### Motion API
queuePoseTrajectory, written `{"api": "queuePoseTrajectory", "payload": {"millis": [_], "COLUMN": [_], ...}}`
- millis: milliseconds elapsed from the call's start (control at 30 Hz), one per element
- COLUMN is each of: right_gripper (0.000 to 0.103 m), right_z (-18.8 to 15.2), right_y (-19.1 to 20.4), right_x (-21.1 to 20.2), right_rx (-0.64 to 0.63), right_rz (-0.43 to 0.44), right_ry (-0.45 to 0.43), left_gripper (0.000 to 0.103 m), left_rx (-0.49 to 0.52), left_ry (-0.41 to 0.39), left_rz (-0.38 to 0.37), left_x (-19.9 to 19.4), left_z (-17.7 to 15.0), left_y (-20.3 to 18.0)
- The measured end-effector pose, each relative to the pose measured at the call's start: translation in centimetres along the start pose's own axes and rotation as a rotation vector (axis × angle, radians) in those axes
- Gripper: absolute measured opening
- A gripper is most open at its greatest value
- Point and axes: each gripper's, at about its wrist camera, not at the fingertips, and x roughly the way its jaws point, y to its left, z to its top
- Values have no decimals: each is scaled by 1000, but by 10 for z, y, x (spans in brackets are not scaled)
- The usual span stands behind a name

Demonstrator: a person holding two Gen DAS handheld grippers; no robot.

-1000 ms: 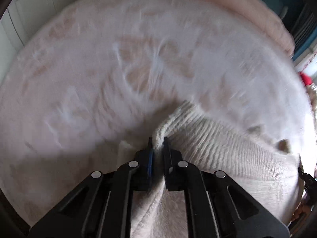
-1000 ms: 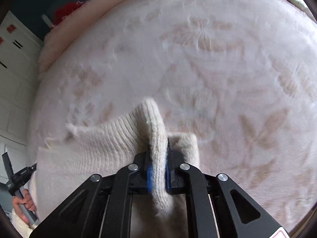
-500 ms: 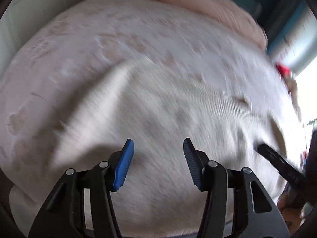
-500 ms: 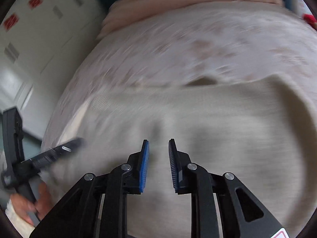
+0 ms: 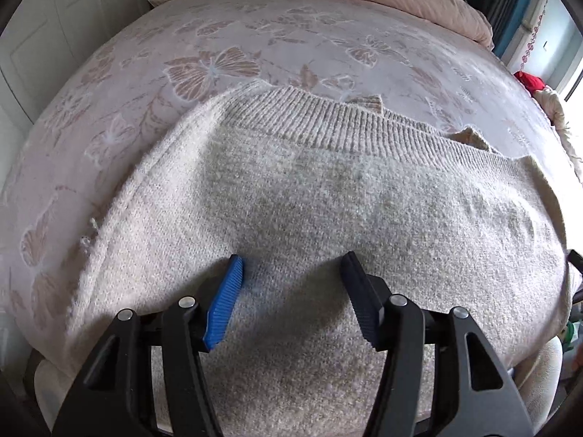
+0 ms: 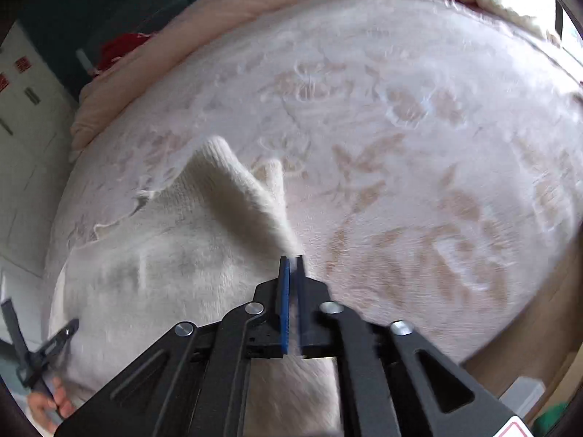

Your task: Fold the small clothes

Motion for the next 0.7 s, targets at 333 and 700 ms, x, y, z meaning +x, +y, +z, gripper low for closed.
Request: {"api": "queuePoseTrajectory", "payload": {"millis": [333, 700], "right_gripper": [8, 1], "right_z": [-32, -51], "right_y": [21, 38], "right_x": [5, 28], "right_rx": [-43, -154], "right_rz": [-28, -52], "right_ry": [63, 116], "left_gripper": [56, 55], "left_rx": [-4, -135], "left_ry": [15, 43], "left_rz": [31, 15], "left_x": [-9, -31], "left_z": [-3, -42], "left_y": [-2, 52]}}
